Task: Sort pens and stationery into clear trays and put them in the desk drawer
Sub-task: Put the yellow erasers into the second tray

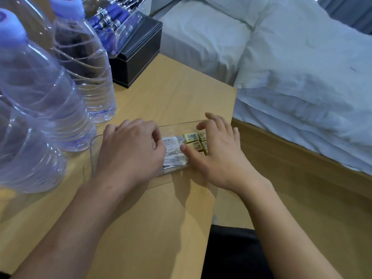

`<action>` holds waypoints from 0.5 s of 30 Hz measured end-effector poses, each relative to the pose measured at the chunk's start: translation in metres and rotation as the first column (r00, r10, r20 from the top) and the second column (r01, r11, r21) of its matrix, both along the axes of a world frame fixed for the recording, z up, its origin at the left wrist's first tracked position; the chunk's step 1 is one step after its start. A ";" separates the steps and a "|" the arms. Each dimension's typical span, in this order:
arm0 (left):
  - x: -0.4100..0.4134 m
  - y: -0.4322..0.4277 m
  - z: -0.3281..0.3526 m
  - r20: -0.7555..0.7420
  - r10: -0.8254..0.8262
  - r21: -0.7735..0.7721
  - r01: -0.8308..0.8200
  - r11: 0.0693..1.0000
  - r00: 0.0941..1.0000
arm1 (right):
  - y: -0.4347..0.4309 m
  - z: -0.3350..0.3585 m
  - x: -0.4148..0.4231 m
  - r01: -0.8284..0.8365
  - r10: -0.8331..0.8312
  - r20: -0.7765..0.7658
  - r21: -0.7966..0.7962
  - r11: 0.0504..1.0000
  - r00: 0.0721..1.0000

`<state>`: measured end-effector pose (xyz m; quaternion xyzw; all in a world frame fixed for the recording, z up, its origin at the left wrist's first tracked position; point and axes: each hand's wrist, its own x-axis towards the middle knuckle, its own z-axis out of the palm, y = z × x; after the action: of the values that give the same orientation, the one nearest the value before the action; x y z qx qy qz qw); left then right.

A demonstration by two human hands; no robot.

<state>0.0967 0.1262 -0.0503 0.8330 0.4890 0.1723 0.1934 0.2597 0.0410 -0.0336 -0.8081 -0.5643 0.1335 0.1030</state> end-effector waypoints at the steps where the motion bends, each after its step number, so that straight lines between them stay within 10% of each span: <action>1: 0.000 0.000 0.002 0.050 0.005 -0.020 -0.004 1.000 0.999 | 0.001 -0.003 0.001 0.011 -0.010 -0.025 0.041 0.999 1.000; 6: -0.006 -0.002 0.013 0.136 -0.047 -0.144 0.066 0.987 0.990 | 0.008 -0.019 0.000 0.044 -0.044 -0.005 0.230 0.972 0.999; 15: -0.022 -0.006 0.015 -0.155 -0.093 -0.117 0.075 0.990 0.984 | 0.061 -0.019 0.018 0.082 -0.008 -0.208 0.349 0.934 0.978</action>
<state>0.0749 0.1198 -0.0354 0.8520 0.4763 0.0691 0.2062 0.2779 0.1021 -0.0531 -0.7712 -0.5468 0.1085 0.3074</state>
